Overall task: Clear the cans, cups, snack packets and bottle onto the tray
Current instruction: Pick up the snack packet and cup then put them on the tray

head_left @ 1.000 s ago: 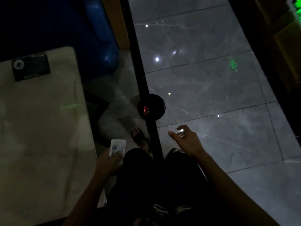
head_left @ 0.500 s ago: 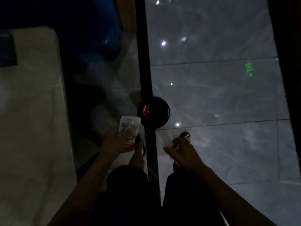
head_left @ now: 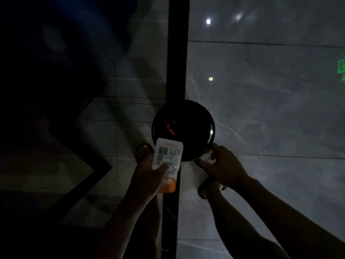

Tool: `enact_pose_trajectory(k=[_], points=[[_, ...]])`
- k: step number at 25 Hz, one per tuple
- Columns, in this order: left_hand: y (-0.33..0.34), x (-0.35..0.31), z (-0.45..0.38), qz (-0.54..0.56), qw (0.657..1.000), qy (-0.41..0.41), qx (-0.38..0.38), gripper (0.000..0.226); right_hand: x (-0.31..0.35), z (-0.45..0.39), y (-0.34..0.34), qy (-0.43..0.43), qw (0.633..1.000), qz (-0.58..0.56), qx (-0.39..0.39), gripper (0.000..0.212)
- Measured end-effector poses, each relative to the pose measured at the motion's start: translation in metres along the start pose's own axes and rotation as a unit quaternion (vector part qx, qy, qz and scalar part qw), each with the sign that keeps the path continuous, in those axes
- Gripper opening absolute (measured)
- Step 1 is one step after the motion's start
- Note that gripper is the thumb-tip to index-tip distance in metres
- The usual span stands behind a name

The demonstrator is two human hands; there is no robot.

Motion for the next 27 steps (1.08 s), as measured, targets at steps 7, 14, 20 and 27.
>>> enact_pose_trajectory(k=[7, 14, 20, 27], points=[[0.02, 0.012, -0.075, -0.067, 0.998, 0.005, -0.003, 0.027, -0.033, -0.075, 0.035, -0.009, 0.999, 0.01, 0.038, 0.071], [0.036, -0.003, -0.12, -0.109, 0.993, 0.033, -0.026, 0.024, -0.04, -0.077, 0.036, -0.007, 1.0, -0.02, 0.023, 0.065], [0.073, -0.013, -0.185, -0.046, 0.998, 0.032, -0.022, 0.031, -0.044, -0.082, 0.035, -0.018, 0.999, -0.029, -0.008, 0.057], [0.098, -0.022, -0.216, -0.17, 0.983, 0.068, -0.026, 0.05, -0.047, -0.08, 0.044, -0.022, 0.995, -0.097, 0.006, 0.068]])
Point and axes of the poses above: each hand's wrist, its own z-axis away from the middle knuckle, its own y-axis out of the palm, x = y × z, the point moved 10 cm from there along -z, towards the middle knuckle, and after that the axes turned 8 degrees about -y, right-handed, at the moved point
